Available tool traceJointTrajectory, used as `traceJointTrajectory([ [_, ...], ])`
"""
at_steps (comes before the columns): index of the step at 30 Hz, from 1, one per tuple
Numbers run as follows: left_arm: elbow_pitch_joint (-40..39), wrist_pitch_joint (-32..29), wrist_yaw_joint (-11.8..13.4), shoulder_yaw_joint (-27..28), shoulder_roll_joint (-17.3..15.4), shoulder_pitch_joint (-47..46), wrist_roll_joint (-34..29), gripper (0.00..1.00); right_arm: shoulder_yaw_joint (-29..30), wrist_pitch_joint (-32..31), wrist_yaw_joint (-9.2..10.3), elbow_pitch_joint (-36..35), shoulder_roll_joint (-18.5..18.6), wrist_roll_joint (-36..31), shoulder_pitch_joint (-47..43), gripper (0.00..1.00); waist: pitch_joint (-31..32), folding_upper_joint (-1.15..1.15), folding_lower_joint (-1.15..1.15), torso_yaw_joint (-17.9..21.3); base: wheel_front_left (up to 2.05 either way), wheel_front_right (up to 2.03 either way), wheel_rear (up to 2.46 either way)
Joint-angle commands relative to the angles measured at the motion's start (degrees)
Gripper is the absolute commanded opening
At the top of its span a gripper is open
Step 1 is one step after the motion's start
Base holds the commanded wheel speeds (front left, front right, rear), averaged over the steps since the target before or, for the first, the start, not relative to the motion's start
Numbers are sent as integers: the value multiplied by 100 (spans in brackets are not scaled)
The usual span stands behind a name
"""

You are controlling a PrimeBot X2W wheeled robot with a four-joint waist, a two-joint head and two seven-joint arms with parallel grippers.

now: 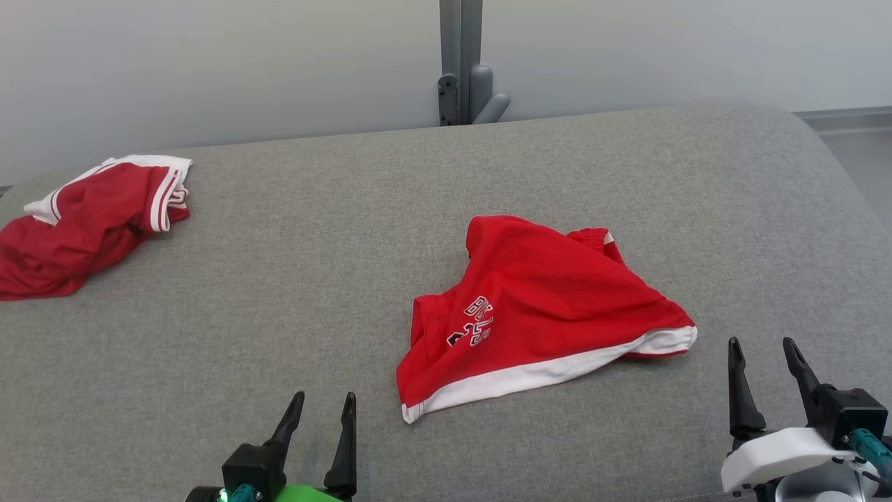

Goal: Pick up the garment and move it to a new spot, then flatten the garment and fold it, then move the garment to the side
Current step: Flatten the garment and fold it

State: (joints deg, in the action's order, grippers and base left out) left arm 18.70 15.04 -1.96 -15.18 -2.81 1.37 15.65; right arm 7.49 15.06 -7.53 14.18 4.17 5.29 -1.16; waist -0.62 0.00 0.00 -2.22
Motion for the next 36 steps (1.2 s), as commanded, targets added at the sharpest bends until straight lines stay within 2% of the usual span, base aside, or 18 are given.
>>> traceJointTrajectory([
  [1, -28, 16, 11, 1, -15, 56, 59, 100, -11, 22, 8, -83, -21, -51, -84, 100, 58, 0, 0, 5, 0, 0, 0],
  [8, -133, 16, 67, 7, -15, 46, 82, 100, -336, 22, 8, -407, -94, -81, -195, 100, 157, 0, 0, -7, 0, 0, 0],
  [22, -342, 16, 365, 264, -15, 124, 44, 100, -838, 23, 8, -396, -125, 82, -182, 100, 288, 0, 0, -170, 0, 0, 0],
  [31, -336, 16, 335, 303, -15, 174, 6, 100, -842, 23, 8, -372, -125, 89, -205, 100, 322, 0, 0, -228, 0, 0, 0],
  [36, -159, 15, 92, 58, -14, 203, 38, 100, -871, 23, 8, -349, -126, 78, -177, 100, 297, 0, 0, -190, 0, 0, 0],
])
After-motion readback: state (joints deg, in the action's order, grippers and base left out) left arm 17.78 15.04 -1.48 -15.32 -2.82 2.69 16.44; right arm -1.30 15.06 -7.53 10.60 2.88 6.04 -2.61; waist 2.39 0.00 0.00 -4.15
